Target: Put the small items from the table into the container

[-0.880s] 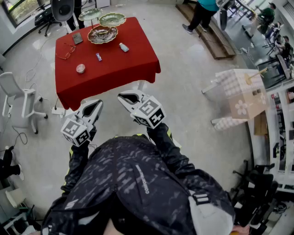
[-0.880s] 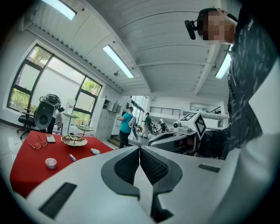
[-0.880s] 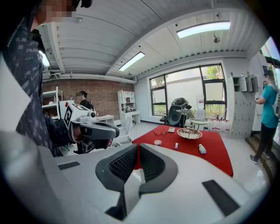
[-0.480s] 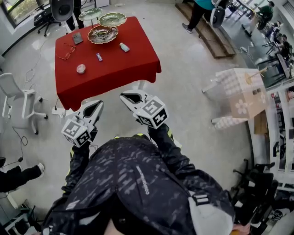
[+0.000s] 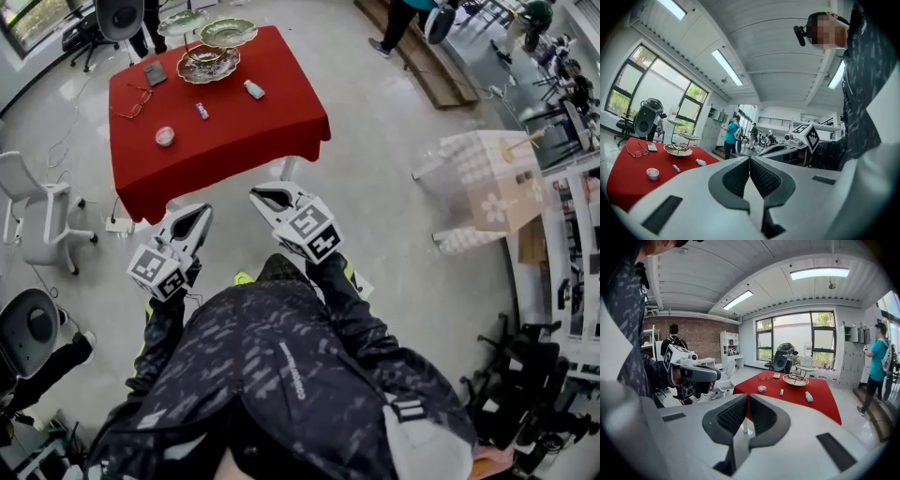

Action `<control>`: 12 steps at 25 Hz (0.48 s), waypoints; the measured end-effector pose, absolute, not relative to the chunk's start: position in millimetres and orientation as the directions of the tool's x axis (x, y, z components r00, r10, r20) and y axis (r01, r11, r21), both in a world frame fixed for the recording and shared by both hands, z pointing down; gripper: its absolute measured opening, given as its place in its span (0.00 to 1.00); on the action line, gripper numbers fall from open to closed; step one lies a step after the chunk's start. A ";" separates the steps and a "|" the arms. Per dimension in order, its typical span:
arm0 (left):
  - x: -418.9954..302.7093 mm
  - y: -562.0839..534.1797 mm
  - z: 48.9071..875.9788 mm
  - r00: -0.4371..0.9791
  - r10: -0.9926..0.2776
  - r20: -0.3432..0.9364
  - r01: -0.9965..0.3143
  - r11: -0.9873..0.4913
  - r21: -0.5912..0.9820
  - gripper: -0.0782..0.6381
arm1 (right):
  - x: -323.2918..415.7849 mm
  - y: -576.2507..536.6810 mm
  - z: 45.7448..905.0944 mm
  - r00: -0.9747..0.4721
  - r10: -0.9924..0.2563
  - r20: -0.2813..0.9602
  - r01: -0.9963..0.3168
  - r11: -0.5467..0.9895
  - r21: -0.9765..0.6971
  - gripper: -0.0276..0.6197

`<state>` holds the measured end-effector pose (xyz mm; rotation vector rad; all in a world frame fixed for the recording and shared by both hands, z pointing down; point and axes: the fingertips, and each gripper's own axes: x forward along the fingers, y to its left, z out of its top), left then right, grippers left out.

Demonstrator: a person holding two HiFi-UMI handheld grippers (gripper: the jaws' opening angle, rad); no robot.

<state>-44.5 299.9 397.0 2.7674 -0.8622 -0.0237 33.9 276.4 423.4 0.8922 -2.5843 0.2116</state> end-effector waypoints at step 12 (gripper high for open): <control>-44.1 276.4 412.7 0.825 -0.559 0.082 -0.560 -0.789 0.255 0.13 | 40.8 243.1 445.6 -0.688 -0.555 0.467 -0.630 0.777 -0.004 0.08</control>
